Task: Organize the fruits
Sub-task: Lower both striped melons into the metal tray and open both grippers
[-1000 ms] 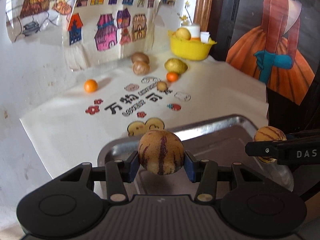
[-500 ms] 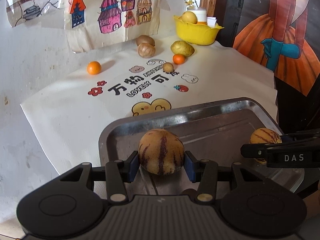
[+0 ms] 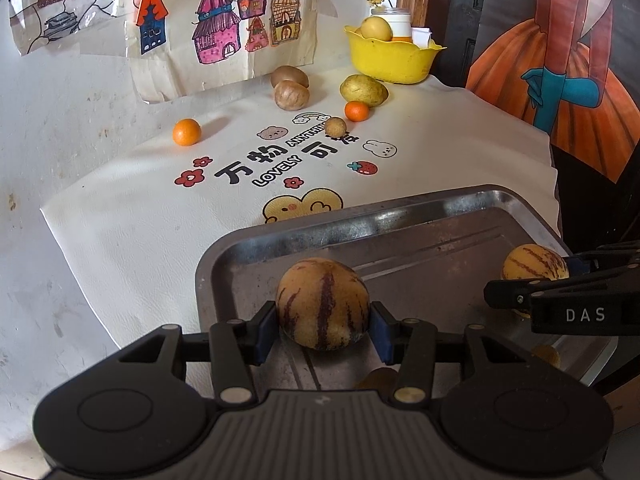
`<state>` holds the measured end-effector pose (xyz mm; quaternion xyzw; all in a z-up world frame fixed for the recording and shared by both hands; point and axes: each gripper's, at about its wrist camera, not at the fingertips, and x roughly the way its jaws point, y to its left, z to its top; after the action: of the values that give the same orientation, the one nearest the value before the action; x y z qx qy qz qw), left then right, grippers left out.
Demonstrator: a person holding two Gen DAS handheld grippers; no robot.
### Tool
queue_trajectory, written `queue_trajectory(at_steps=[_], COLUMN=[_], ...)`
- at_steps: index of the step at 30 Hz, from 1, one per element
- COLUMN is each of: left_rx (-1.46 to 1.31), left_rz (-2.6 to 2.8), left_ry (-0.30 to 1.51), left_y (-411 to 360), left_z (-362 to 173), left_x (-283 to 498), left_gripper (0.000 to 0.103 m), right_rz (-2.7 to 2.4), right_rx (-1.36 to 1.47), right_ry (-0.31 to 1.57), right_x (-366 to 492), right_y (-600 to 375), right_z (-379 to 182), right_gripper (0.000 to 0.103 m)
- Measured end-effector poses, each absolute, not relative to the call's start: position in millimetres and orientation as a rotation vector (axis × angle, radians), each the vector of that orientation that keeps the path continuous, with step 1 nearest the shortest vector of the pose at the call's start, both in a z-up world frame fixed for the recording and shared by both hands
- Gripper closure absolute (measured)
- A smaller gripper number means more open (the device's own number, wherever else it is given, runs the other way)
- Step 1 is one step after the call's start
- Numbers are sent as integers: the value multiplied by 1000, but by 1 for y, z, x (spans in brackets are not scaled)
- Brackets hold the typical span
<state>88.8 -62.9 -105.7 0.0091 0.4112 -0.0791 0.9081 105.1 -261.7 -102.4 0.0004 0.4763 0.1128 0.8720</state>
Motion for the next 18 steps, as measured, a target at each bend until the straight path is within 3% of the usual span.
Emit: queue_trajectory(at_steps=[11,18], left_rx=[34,40], left_rz=[-159,-149], left_ry=[856,834], left_y=[-64,-63], left_z=[-108,-104], left_x=[88,86], left_gripper=[46,36], right_rz=[241,240], right_rx=[38,57], right_ry=[1003,982], right_x=[106,105], right_y=[-266,-264], right_z=[-100,-92], right_gripper=[44,39])
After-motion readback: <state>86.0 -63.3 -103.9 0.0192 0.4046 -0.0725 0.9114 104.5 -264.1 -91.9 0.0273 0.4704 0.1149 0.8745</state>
